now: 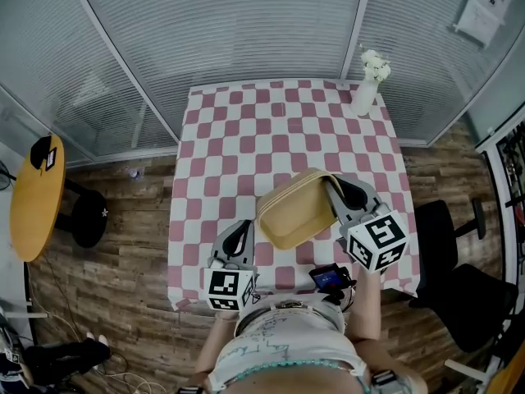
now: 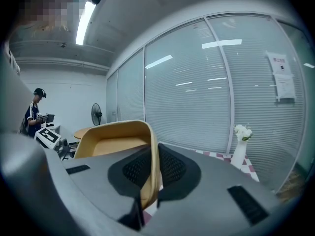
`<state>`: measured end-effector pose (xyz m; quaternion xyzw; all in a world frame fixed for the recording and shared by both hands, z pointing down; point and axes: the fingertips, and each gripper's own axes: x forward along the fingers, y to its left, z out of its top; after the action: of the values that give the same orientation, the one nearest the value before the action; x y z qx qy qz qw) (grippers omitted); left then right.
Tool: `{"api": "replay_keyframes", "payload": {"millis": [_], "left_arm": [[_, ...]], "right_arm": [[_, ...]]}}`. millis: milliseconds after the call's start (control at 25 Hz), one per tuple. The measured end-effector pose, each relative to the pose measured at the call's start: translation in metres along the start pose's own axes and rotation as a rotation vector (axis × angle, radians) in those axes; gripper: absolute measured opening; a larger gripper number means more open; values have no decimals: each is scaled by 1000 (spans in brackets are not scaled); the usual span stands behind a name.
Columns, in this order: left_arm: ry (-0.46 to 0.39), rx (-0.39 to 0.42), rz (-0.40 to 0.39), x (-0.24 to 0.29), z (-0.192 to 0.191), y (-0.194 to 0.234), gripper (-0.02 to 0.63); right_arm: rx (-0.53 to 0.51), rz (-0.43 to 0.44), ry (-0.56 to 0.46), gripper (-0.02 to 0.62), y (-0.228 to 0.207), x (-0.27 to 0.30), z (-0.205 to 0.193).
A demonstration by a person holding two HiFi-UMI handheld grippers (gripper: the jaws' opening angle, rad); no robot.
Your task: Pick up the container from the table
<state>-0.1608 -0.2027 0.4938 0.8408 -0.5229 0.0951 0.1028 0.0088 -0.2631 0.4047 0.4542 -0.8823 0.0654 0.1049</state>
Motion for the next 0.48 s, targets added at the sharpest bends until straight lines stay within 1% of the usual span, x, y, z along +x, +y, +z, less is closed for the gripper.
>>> {"api": "replay_keyframes", "payload": {"millis": [480], "left_arm": [[6, 5, -2, -2, -1, -3, 17]], "right_arm": [[-4, -1, 10, 12, 0, -3, -1]]}}
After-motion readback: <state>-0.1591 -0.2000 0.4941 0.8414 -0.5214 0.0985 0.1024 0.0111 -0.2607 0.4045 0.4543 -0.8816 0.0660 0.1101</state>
